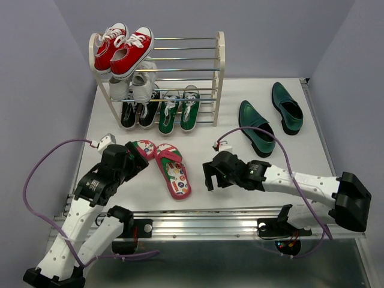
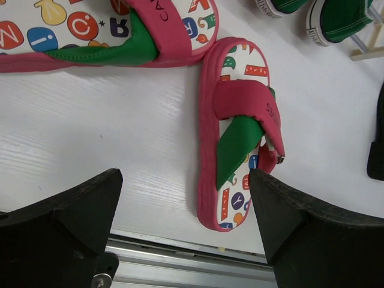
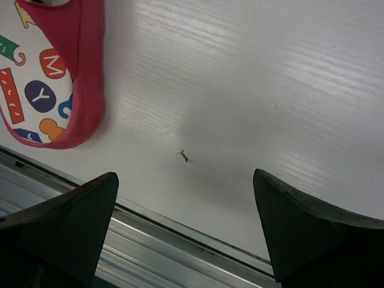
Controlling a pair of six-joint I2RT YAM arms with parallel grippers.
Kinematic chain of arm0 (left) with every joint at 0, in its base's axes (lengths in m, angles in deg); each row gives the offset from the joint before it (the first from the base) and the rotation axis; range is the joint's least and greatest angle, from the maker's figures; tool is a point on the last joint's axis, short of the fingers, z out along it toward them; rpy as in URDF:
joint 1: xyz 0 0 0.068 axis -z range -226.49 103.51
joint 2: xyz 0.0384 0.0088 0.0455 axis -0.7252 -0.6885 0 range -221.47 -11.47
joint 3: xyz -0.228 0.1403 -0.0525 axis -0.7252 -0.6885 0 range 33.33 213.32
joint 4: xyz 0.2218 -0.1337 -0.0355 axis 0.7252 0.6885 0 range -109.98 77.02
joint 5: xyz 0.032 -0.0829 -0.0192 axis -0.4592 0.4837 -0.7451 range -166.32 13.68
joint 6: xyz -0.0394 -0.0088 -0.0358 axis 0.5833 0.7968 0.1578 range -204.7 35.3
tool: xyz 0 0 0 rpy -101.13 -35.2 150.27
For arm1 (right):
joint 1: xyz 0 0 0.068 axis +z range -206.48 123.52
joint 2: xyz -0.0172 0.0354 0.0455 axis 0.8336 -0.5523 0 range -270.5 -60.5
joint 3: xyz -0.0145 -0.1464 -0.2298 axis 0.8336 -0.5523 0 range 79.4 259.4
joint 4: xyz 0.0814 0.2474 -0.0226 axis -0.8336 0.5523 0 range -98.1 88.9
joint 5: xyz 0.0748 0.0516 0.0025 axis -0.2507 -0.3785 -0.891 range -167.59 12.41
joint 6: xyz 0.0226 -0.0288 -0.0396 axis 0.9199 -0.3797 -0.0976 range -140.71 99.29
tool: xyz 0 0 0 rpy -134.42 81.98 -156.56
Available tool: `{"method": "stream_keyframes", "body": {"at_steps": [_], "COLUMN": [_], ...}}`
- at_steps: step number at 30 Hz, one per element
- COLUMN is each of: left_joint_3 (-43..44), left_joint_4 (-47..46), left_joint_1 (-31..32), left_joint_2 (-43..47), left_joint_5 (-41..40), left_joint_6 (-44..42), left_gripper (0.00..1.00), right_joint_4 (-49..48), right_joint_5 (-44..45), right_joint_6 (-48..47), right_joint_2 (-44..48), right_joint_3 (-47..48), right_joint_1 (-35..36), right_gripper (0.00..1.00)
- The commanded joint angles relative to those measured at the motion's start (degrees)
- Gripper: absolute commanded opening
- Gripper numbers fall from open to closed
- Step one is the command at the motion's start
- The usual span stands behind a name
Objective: Place and organize the shoes onto the shoe shelf
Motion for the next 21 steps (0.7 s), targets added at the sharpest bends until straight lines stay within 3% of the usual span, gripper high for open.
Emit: {"method": "stream_keyframes", "body": {"at_steps": [1,13,21], "left_joint_3": [-2.44,-2.54,-0.69], "left_joint_4": [1.17,-0.15,0.11], "left_joint_1": [-0.14,-0.05,-0.14], "left_joint_2": [0.61,1.58,2.19], "left_joint_5": [0.05,0.49,-0.03], "left_joint_6": [1.53,-0.93,-2.16], "left_gripper": [0.99,0.99,0.99], "right_joint_4": [-8.42,-17.3,-17.57], "right_joint_5": [0.93,3.39,6.11], "right_joint_6": [0.31,-0.74,1.81], "right_joint_2": [-3.04,-22.02,-28.09], "right_joint_3": [3.14,15.44,19.22], "right_joint_1": [2.46,5.8,5.8], "right_gripper": [1.0,0.96,0.74]}}
